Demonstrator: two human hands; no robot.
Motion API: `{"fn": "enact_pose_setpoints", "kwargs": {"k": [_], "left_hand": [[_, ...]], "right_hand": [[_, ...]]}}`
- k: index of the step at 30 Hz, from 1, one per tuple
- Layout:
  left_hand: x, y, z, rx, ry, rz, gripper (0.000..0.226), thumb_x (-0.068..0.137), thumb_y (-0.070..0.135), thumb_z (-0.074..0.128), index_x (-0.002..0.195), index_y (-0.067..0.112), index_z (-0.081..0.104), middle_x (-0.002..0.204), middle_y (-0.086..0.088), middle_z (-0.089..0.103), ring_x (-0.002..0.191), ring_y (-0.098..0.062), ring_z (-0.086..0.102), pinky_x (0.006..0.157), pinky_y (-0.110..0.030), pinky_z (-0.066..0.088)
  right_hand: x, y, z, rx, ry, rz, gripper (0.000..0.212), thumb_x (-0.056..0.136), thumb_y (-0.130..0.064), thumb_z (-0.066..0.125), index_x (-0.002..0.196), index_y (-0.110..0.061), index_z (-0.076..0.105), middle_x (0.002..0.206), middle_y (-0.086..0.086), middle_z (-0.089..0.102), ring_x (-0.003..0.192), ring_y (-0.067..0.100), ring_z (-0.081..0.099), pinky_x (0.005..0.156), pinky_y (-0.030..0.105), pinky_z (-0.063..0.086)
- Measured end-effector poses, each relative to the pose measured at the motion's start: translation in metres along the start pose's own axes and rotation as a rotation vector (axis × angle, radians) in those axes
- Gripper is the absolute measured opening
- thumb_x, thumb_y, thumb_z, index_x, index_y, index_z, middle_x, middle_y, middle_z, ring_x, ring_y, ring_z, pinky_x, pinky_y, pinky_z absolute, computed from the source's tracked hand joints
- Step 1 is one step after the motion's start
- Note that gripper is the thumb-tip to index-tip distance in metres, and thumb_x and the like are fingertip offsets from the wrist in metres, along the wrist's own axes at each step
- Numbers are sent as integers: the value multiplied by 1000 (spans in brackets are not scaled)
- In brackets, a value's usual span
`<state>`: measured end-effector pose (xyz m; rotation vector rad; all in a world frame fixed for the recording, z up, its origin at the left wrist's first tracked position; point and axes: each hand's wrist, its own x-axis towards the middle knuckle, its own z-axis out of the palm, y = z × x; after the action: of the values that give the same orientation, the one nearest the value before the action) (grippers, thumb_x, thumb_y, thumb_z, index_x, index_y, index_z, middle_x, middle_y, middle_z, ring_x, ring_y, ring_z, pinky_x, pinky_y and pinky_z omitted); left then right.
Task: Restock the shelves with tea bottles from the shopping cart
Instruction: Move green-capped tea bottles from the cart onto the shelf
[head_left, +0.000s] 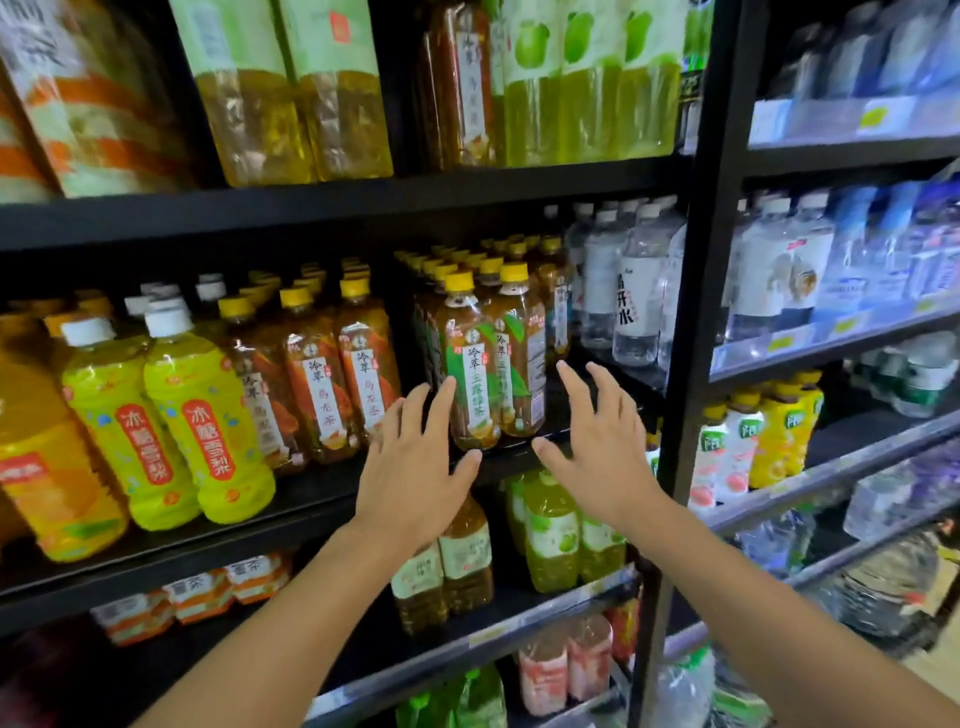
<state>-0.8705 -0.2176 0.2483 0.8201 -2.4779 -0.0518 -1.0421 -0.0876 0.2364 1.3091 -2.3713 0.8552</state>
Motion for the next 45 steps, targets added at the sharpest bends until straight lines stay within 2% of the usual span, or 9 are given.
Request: {"fn": "enact_pose_setpoints", "kwargs": {"k": [5, 9, 12, 21, 26, 31, 35, 41, 45], "left_hand": [[27, 15, 25, -235, 164, -177, 84, 98, 38, 64, 159, 19, 9, 161, -5, 19, 144, -28, 35, 109, -42, 41], [36, 20, 40, -391, 205, -295, 85, 97, 30, 67, 160, 20, 11, 161, -4, 25, 134, -11, 39, 92, -23, 36], [35, 25, 51, -399, 211, -320, 82, 97, 29, 67, 159, 22, 14, 159, 1, 30, 117, 5, 39, 86, -26, 42], [49, 33, 43, -366, 272, -381, 87, 84, 26, 84, 147, 17, 24, 144, 4, 36, 118, -5, 47, 94, -29, 49], [55, 32, 33, -464, 191, -394, 87, 84, 15, 84, 147, 18, 24, 119, 21, 45, 110, 5, 49, 76, -1, 42], [49, 29, 51, -558, 231, -373, 86, 88, 19, 79, 153, 26, 23, 118, 40, 45, 111, 24, 49, 101, -12, 44], [47, 24, 54, -577, 258, -322, 90, 88, 23, 79, 156, 31, 22, 135, 29, 48, 134, 0, 48, 115, -35, 43], [50, 16, 55, -606, 231, -266, 86, 92, 16, 75, 155, 32, 18, 140, 28, 43, 128, 23, 37, 102, -1, 32], [55, 14, 54, -653, 186, -254, 83, 95, 11, 70, 147, 41, 14, 139, 27, 45, 127, 16, 46, 97, -6, 42]], "right_hand": [[34, 14, 10, 393, 34, 43, 98, 91, -37, 74, 160, -22, 6, 154, 6, 18, 139, 30, 31, 103, 39, 39], [55, 21, 20, 570, -22, 1, 100, 86, -38, 80, 157, -31, 10, 150, -2, 22, 125, 22, 50, 91, 38, 53], [67, 20, 23, 595, -72, -27, 95, 84, -37, 82, 153, -32, 16, 146, 3, 28, 115, 20, 54, 89, 40, 54], [93, 20, 30, 672, -162, -83, 87, 78, -31, 86, 138, -23, 24, 125, 0, 59, 113, 20, 59, 92, 46, 55], [96, 37, 30, 804, -198, -103, 87, 82, -22, 84, 145, -26, 23, 116, -21, 47, 101, 0, 57, 90, 27, 47], [96, 59, 34, 941, -332, -170, 71, 93, -11, 72, 142, -37, 27, 133, -20, 52, 121, -4, 56, 102, 23, 49], [104, 64, 31, 915, -373, -208, 64, 97, -13, 67, 152, -30, 38, 144, -21, 51, 132, -8, 48, 111, 30, 47], [99, 53, 39, 896, -305, -202, 73, 96, -26, 69, 155, -41, 29, 143, -35, 44, 134, -14, 40, 113, 41, 46], [102, 46, 41, 883, -329, -217, 85, 90, -36, 71, 158, -39, 20, 152, -20, 46, 140, -1, 43, 117, 46, 41]]}}
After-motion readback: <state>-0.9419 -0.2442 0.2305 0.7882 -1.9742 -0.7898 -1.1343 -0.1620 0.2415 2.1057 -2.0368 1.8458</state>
